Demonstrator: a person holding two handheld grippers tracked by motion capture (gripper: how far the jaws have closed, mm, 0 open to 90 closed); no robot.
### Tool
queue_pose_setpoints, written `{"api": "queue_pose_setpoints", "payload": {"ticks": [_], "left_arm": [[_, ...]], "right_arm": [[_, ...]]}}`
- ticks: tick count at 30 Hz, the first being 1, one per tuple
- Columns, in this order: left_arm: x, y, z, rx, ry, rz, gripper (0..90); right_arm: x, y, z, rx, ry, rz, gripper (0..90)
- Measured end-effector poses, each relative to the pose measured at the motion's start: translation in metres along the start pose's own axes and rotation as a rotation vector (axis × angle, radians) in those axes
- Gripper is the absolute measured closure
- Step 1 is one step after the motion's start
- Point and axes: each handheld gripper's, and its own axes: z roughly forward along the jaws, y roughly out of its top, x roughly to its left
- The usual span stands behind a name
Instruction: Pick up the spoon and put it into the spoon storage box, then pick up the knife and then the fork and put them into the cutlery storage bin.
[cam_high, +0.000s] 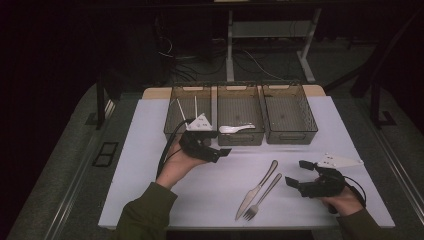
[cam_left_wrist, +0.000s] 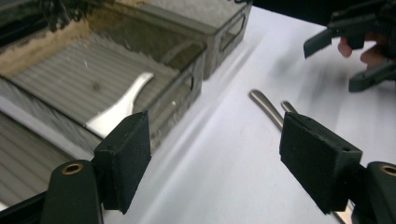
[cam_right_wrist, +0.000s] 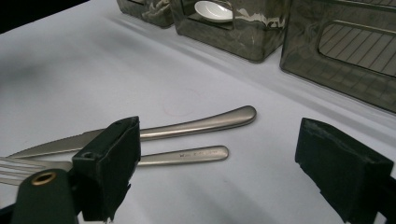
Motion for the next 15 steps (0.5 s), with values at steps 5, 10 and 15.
{"api": "queue_pose_setpoints", "payload": {"ticks": [5,10,15], "left_arm": [[-0.005,-0.021,-0.006,-0.014,0.008,-0.016,20.6],[-0.012,-0.035,-0.013,-0.024,0.011,-0.021,18.8],[-0.017,-0.050,-0.017,-0.023,0.016,-0.023,15.1]], "right_arm": [[0.001,0.001,-0.001,0.011,0.012,0.005,14.2],[0.002,0.003,-0.003,0.027,0.041,0.002,14.2],[0.007,0.007,-0.004,0.049,0.069,-0.006,25.4]]}}
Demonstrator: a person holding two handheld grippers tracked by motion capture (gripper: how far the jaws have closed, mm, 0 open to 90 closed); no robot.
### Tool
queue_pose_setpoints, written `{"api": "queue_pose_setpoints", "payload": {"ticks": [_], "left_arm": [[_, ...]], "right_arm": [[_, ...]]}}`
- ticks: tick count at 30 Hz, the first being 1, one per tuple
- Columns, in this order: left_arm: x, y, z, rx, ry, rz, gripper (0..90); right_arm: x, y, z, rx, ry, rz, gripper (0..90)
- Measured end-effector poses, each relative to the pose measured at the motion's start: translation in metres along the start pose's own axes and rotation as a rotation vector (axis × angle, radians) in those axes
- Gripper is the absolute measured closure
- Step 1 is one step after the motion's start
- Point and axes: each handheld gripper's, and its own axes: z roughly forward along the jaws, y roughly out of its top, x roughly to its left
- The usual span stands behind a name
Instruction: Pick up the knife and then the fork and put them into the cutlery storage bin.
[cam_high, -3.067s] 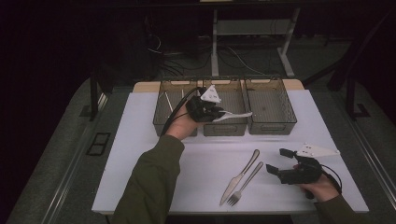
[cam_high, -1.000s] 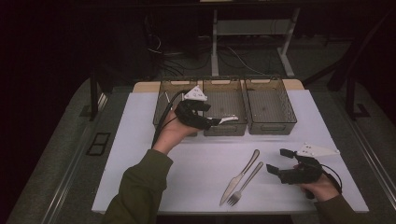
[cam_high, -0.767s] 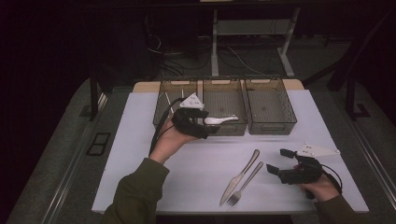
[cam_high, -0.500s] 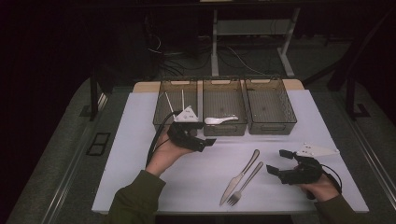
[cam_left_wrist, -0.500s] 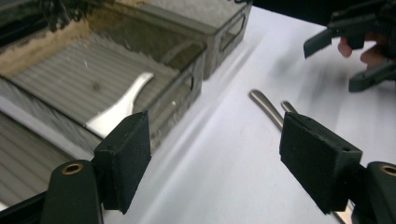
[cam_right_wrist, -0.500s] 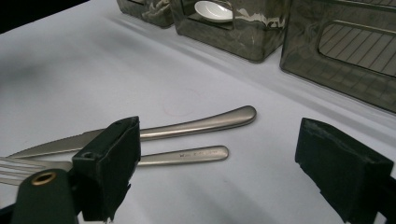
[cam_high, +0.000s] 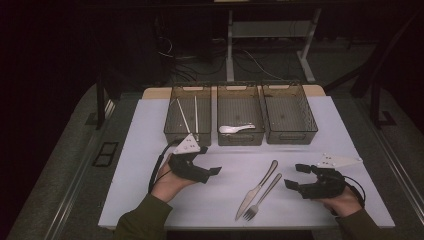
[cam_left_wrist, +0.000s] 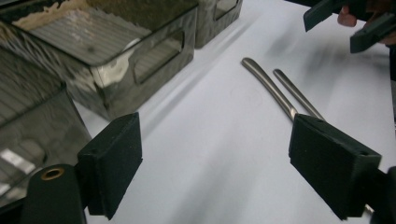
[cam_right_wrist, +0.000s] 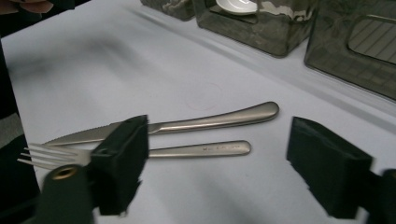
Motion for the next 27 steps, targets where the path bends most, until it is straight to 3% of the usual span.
{"api": "queue_pose_setpoints", "payload": {"ticks": [10,16,20,27], "left_arm": [[-0.007,-0.027,-0.011,-0.003,0.013,-0.020,7.9],[-0.011,-0.037,-0.016,-0.002,0.027,-0.027,0.0],[-0.015,-0.043,-0.018,0.002,0.019,-0.025,0.0],[-0.016,-0.044,-0.016,0.010,0.013,-0.009,0.0]], "right_arm": [[0.020,0.006,0.012,0.057,0.094,-0.054,64.5],[0.029,0.008,0.023,0.092,0.134,-0.077,81.8],[0.038,0.011,0.034,0.120,0.168,-0.106,89.1],[0.050,0.013,0.056,0.171,0.182,-0.141,89.6]]}}
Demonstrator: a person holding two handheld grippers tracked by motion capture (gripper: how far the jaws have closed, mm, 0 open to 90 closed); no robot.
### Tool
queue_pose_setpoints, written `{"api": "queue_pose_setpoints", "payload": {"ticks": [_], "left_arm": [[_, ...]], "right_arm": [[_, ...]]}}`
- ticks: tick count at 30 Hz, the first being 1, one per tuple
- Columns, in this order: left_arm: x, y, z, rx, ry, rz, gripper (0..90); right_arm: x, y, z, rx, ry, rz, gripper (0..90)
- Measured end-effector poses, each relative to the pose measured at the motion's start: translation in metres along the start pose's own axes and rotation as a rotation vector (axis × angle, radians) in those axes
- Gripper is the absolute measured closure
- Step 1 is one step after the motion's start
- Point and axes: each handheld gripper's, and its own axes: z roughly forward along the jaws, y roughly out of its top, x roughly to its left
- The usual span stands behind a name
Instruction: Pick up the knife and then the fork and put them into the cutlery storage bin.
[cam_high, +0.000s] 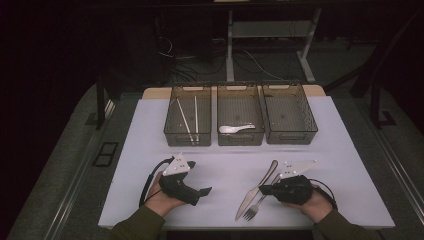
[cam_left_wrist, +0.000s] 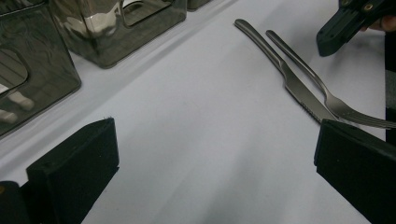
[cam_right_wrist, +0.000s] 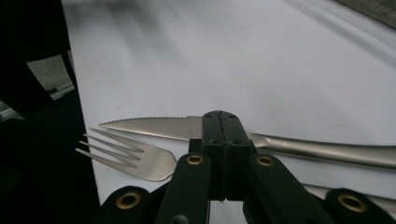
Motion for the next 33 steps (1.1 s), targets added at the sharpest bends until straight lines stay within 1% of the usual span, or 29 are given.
{"api": "queue_pose_setpoints", "payload": {"ticks": [3,5,7,14,18,19,21,22,25,33], "left_arm": [[0.000,0.000,0.001,-0.004,-0.004,-0.003,0.0],[0.000,0.000,0.001,0.006,-0.007,0.004,0.0],[0.000,-0.001,0.002,0.006,-0.007,0.006,0.0],[0.000,-0.002,0.003,0.017,-0.013,0.006,0.0],[-0.001,-0.002,0.004,0.022,-0.018,0.004,0.0],[-0.001,-0.002,0.004,0.022,-0.018,0.003,0.0],[0.000,-0.002,0.004,0.020,-0.019,0.001,0.0],[0.000,-0.003,0.004,0.020,-0.019,0.000,0.0],[0.000,-0.002,0.004,0.021,-0.018,0.001,0.0],[0.001,-0.002,0.002,0.023,-0.016,0.008,0.0]], "right_arm": [[0.000,0.001,0.008,0.018,-0.003,-0.009,89.6],[0.000,0.001,0.012,0.029,-0.002,-0.016,89.6],[0.001,0.001,0.015,0.036,0.001,-0.021,89.6],[0.009,0.000,0.029,0.081,0.010,-0.055,89.6],[0.012,0.000,0.033,0.080,0.014,-0.071,89.6],[0.013,0.000,0.035,0.091,0.018,-0.076,89.6],[0.016,0.000,0.036,0.094,0.012,-0.092,89.6],[0.016,0.000,0.036,0.093,0.010,-0.091,89.6],[0.015,0.002,0.038,0.086,0.006,-0.086,89.6],[0.011,0.009,0.046,0.079,-0.003,-0.098,89.6]]}}
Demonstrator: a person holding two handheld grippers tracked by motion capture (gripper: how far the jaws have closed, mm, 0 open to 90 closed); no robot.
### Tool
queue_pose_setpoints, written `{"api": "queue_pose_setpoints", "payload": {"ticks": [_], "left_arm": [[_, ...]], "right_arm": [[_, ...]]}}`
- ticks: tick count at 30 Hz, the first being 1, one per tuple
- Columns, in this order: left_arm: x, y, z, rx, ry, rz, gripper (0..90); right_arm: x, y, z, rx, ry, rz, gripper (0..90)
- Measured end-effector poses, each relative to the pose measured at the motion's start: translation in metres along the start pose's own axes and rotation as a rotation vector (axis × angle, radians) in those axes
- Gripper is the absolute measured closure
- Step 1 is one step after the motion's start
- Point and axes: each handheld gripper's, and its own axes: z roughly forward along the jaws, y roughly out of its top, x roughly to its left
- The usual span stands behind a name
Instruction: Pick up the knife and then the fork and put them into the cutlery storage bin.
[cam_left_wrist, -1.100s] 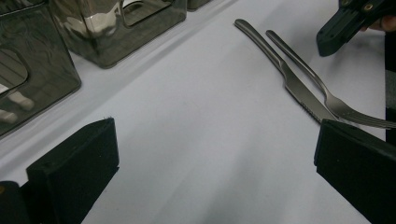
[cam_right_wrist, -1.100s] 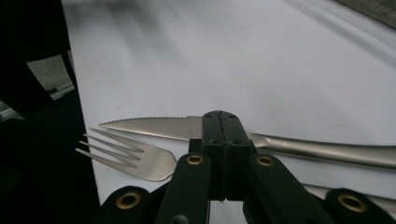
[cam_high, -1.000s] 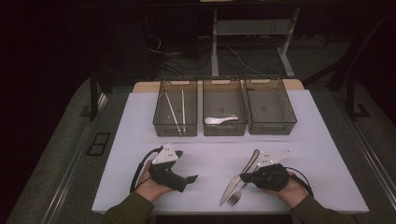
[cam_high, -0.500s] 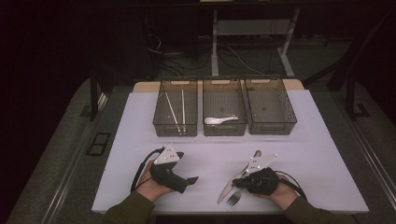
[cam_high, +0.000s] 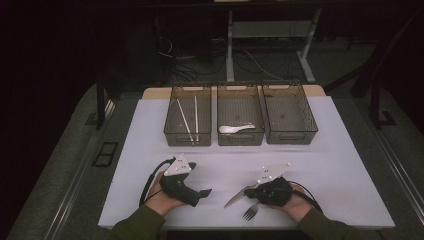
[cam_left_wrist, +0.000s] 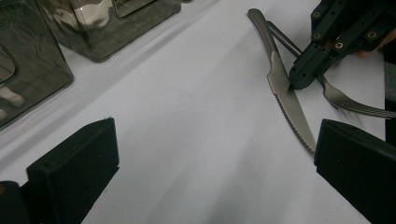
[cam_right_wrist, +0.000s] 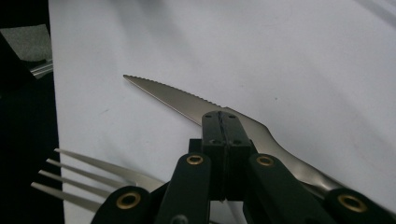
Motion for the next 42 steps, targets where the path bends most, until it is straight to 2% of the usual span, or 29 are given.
{"api": "queue_pose_setpoints", "payload": {"ticks": [33,37,42], "left_arm": [[0.004,-0.001,-0.002,-0.013,0.001,-0.010,0.0],[0.004,-0.001,-0.003,-0.014,0.001,-0.011,0.0],[0.004,-0.001,-0.003,-0.013,0.000,-0.013,0.0]], "right_arm": [[-0.028,0.034,0.029,-0.012,-0.052,-0.001,89.6],[-0.024,0.034,0.019,-0.026,-0.029,0.000,89.6],[-0.012,0.019,-0.009,-0.032,0.006,-0.005,89.6]]}}
